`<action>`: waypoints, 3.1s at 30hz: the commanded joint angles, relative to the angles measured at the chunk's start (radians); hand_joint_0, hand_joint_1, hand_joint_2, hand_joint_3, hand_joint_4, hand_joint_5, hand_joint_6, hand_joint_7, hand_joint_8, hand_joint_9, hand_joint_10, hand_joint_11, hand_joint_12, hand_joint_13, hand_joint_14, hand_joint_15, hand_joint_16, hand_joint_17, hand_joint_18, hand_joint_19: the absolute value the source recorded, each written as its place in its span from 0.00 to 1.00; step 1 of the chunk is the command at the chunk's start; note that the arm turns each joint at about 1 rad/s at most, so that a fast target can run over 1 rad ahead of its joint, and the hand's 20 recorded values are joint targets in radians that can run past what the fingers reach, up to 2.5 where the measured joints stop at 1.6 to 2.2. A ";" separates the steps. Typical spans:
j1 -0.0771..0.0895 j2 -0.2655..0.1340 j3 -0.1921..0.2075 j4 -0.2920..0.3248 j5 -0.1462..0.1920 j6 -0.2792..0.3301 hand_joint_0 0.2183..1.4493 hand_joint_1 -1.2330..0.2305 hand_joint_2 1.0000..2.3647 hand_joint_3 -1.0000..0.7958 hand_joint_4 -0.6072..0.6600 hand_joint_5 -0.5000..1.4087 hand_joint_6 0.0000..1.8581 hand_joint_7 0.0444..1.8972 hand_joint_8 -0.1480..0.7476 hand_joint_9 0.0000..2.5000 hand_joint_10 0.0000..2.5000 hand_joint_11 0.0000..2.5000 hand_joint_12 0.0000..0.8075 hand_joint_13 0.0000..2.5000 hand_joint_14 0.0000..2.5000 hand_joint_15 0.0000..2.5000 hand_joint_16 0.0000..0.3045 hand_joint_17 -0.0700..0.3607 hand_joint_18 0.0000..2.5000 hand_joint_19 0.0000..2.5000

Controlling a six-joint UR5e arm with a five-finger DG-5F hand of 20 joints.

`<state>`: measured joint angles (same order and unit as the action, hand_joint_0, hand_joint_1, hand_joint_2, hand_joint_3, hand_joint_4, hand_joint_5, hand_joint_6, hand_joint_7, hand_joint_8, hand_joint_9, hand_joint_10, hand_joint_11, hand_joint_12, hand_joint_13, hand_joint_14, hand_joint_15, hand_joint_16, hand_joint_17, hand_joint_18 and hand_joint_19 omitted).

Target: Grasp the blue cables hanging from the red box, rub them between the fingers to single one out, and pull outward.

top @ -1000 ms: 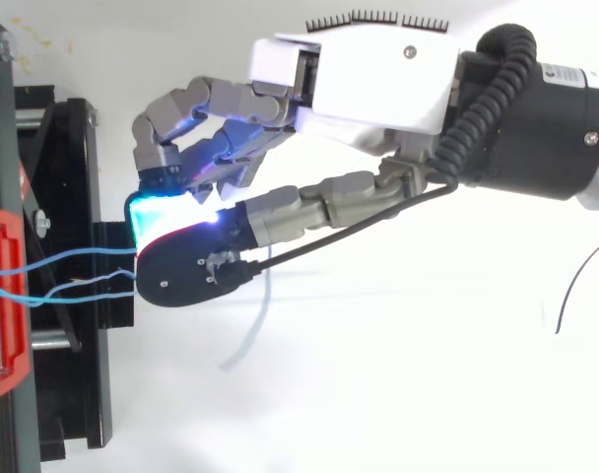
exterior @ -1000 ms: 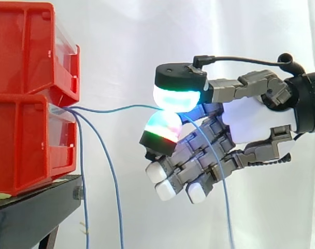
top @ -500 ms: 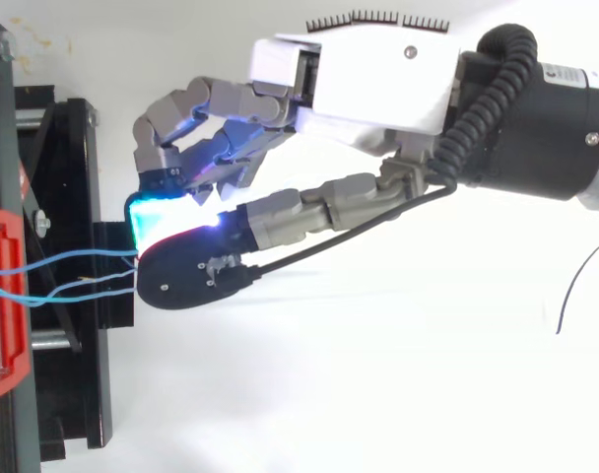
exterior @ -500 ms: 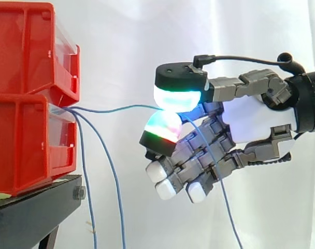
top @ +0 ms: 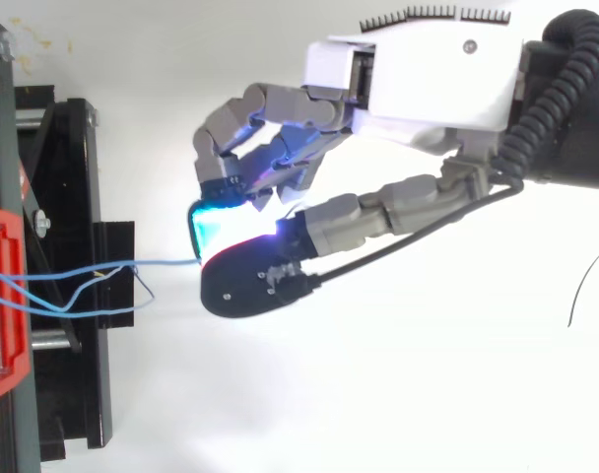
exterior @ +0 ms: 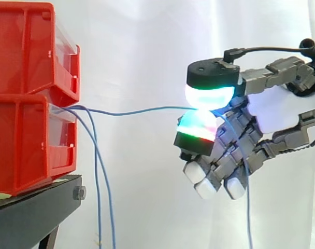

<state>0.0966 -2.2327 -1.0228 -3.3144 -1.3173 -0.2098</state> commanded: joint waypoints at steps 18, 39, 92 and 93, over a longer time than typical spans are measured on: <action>0.005 0.087 -0.223 0.176 -0.028 0.053 0.31 0.35 0.02 0.57 0.68 0.17 0.44 0.55 0.49 0.31 0.00 0.23 0.41 0.27 0.01 0.16 0.14 0.38 0.24 0.28; 0.025 0.122 -0.410 0.510 0.038 0.090 0.31 0.36 0.01 0.58 0.68 0.17 0.45 0.53 0.50 0.32 0.00 0.22 0.44 0.28 0.01 0.16 0.15 0.40 0.25 0.27; 0.023 0.122 -0.410 0.513 0.036 0.084 0.32 0.35 0.00 0.59 0.69 0.18 0.46 0.51 0.56 0.37 0.00 0.26 0.43 0.29 0.00 0.14 0.13 0.36 0.22 0.22; 0.023 0.120 -0.410 0.513 0.036 0.084 0.32 0.36 0.00 0.59 0.69 0.18 0.46 0.51 0.56 0.37 0.00 0.26 0.41 0.29 0.00 0.14 0.12 0.35 0.22 0.22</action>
<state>0.1198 -2.1115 -1.4327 -2.8015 -1.2809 -0.1258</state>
